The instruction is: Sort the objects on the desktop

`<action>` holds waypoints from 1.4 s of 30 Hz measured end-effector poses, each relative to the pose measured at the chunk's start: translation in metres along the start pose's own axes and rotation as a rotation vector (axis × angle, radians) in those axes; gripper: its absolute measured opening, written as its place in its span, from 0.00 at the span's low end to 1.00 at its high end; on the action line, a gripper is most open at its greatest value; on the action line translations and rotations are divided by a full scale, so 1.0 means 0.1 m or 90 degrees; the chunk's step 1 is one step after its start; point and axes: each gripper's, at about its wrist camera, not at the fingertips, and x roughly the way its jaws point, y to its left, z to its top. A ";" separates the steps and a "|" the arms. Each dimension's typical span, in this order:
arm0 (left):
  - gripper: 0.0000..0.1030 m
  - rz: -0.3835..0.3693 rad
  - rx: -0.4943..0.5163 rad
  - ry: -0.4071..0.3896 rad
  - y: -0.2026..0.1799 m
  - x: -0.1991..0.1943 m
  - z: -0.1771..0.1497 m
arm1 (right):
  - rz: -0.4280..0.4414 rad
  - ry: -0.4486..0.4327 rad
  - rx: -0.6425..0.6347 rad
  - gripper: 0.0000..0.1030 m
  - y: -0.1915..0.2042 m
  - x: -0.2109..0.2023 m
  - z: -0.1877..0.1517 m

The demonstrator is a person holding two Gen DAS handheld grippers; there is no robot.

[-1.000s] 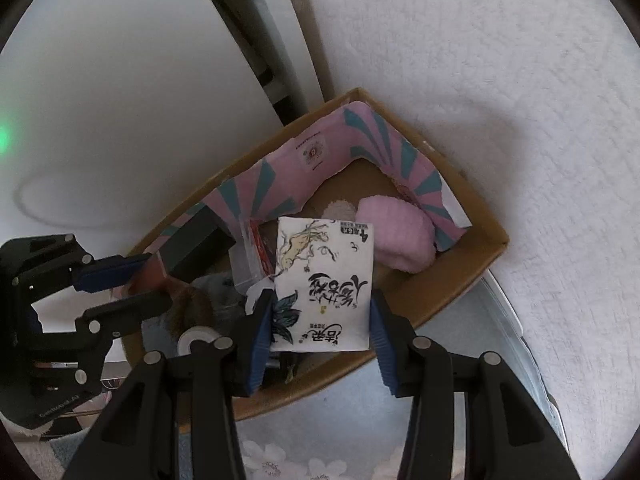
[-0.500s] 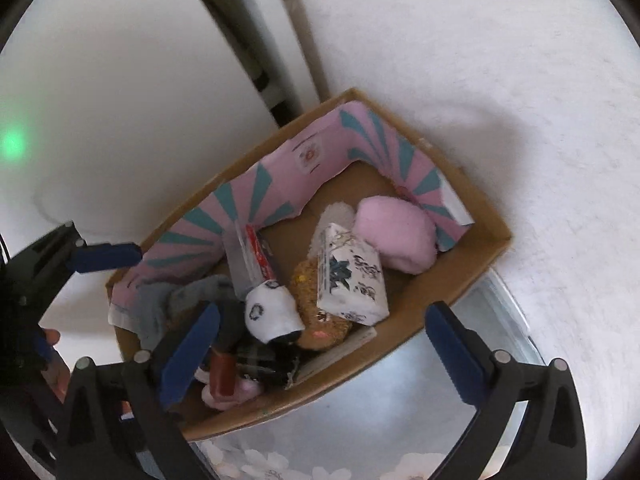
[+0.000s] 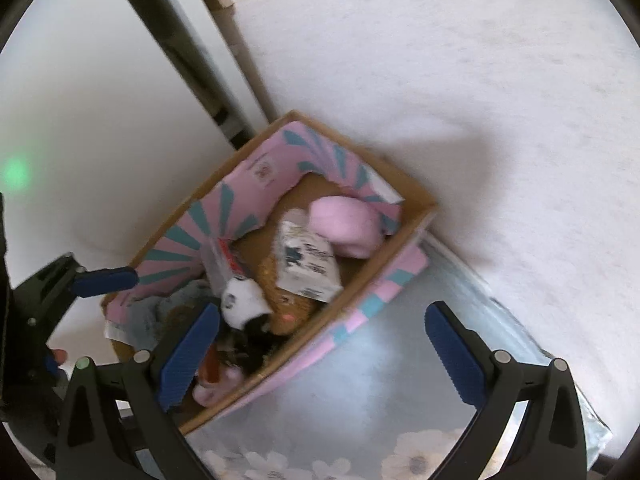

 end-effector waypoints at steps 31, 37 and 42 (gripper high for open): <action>1.00 0.003 0.085 -0.108 -0.99 -0.33 0.08 | -0.318 -0.179 0.383 1.00 -0.52 -1.54 -1.97; 1.00 -0.001 0.097 -0.117 -1.07 -0.41 0.03 | -0.323 -0.209 0.438 1.00 -0.46 -1.56 -2.17; 1.00 0.005 0.117 -0.117 -1.14 -0.46 -0.01 | -0.325 -0.212 0.443 1.00 -0.43 -1.55 -2.19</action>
